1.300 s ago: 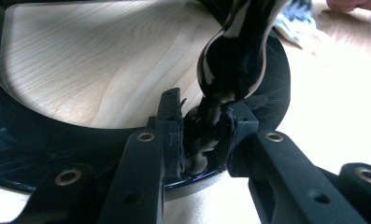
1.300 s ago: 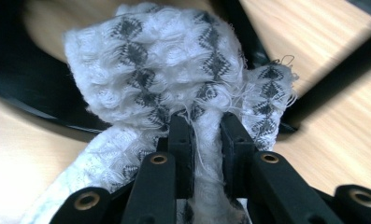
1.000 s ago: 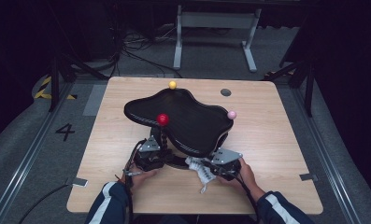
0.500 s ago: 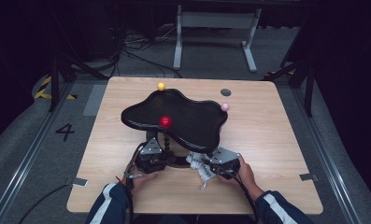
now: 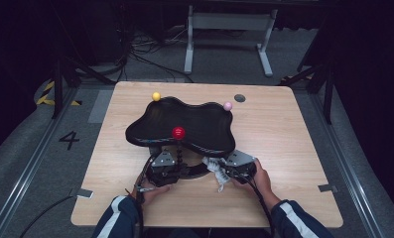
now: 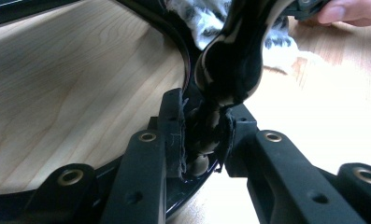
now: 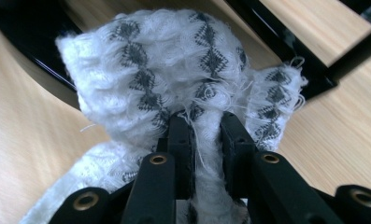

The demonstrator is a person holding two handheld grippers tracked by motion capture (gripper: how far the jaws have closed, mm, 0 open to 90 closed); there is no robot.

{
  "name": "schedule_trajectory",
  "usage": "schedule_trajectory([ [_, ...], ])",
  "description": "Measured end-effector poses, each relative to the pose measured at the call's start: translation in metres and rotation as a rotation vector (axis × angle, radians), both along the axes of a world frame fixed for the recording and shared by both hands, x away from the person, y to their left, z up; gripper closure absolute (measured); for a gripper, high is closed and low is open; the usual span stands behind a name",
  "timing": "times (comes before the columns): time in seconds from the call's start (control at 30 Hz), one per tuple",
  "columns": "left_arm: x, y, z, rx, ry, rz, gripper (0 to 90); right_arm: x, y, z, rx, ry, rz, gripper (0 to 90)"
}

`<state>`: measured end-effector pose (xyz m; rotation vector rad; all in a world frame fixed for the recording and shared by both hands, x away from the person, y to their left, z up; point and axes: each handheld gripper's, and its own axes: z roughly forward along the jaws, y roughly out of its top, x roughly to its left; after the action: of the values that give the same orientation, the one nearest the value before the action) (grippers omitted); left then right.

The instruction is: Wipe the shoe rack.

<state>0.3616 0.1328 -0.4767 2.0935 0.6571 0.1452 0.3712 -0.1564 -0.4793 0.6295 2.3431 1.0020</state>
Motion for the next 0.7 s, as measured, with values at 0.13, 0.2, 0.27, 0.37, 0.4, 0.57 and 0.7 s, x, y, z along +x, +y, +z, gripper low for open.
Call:
schedule_trajectory([
  [0.13,-0.001,-0.002,0.0,-0.012,0.013,0.018,74.0,-0.005,0.012,0.004,0.024,-0.013,0.03,76.8],
  [0.2,-0.002,-0.003,-0.002,-0.031,0.008,0.027,74.0,-0.008,0.019,0.005,0.028,-0.009,0.049,76.7],
  [0.27,-0.002,-0.003,-0.001,-0.024,0.01,0.027,74.0,-0.011,0.026,0.004,0.025,-0.018,0.063,76.6],
  [0.37,-0.003,-0.003,-0.001,-0.013,0.018,0.029,74.0,-0.01,0.029,0.003,0.021,-0.029,0.073,76.6],
  [0.4,-0.003,-0.004,-0.001,-0.017,0.007,0.021,74.0,-0.009,0.028,0.003,0.02,-0.027,0.07,76.6],
  [0.57,-0.006,-0.009,-0.001,-0.012,0.003,-0.003,74.3,-0.001,0.017,0.003,0.003,-0.04,0.025,76.6],
  [0.7,-0.007,-0.011,0.0,-0.015,0.007,0.005,74.3,0.008,0.002,0.003,0.017,-0.024,-0.029,76.7],
])
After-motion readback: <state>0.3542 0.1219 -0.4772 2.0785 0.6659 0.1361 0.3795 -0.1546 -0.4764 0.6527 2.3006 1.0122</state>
